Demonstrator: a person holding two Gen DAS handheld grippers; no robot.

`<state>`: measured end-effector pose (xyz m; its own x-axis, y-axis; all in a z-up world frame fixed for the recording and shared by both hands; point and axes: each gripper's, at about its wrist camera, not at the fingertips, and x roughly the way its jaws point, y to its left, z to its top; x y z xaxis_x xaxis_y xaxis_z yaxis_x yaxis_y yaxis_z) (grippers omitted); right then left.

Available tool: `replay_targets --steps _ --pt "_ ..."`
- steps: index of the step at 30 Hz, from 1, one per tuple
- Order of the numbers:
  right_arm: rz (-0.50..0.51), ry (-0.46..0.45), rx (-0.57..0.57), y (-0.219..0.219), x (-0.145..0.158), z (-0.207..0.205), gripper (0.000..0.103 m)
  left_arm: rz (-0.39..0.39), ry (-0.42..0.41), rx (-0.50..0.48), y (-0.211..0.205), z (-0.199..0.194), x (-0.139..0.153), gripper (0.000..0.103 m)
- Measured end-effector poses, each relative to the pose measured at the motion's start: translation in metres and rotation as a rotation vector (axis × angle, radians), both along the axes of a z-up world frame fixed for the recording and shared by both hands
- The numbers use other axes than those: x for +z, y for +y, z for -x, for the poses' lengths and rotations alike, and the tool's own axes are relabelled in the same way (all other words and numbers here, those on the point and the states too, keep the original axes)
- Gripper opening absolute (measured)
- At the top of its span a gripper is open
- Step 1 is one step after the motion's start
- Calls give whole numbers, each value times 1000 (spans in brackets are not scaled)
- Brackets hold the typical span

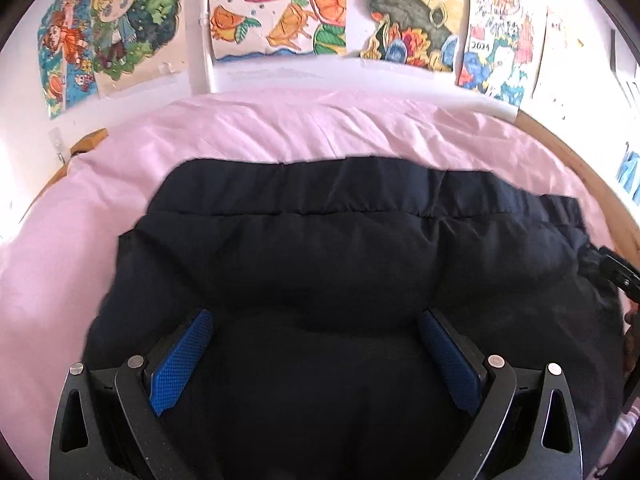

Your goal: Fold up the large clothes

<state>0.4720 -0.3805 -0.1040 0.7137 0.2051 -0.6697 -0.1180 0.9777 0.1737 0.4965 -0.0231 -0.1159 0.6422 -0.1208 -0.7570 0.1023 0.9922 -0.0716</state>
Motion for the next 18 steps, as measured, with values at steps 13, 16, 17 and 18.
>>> replay_targets --steps 13,16,17,18 --pt "-397 265 -22 -90 -53 20 102 53 83 116 79 42 31 103" --pt "-425 292 23 -86 -68 17 102 67 118 125 100 41 28 103" --pt "-439 295 29 -86 -76 17 102 75 123 137 108 41 26 103" --pt "-447 290 31 -84 -80 21 102 81 124 155 115 39 24 103"
